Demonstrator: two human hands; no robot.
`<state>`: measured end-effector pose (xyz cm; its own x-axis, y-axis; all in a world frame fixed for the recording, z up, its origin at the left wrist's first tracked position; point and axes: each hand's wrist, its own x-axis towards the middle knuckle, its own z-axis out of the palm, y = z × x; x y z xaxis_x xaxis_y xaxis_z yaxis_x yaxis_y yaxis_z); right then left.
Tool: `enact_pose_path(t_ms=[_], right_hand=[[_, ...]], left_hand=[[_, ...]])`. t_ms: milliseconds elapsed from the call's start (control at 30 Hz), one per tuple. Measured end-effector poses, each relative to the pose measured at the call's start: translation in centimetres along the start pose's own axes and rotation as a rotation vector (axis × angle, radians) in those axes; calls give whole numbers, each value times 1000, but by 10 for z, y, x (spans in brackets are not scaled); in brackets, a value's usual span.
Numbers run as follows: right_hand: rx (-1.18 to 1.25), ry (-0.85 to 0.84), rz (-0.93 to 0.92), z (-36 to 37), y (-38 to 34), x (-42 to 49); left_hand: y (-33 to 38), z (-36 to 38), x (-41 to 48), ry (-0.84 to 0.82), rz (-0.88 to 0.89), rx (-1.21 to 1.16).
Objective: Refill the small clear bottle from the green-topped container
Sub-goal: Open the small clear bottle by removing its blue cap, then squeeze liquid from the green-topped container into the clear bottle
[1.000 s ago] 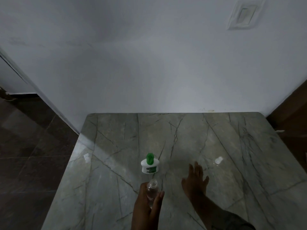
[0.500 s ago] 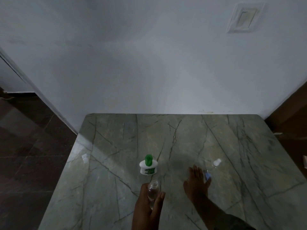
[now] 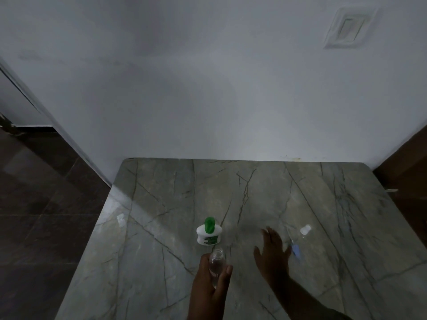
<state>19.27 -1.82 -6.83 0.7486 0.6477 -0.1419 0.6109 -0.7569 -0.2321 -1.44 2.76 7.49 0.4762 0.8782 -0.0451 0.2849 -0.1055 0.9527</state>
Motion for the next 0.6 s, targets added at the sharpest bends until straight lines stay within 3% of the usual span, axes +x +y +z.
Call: enact_pose_path(t_ms=[100, 167, 233, 400, 600], right_hand=[[370, 148, -195, -21, -36, 6], [638, 114, -291, -47, -65, 9], [755, 20, -397, -71, -92, 11], [720, -159, -582, -93, -129, 18], [572, -131, -581, -80, -129, 28]], left_hand=[[-12, 3, 10, 12, -105, -42], [-20, 4, 19, 7, -174, -48], [-30, 3, 28, 18, -227, -2], [-45, 1, 49, 66, -351, 38], [-57, 6, 64, 61, -356, 56]])
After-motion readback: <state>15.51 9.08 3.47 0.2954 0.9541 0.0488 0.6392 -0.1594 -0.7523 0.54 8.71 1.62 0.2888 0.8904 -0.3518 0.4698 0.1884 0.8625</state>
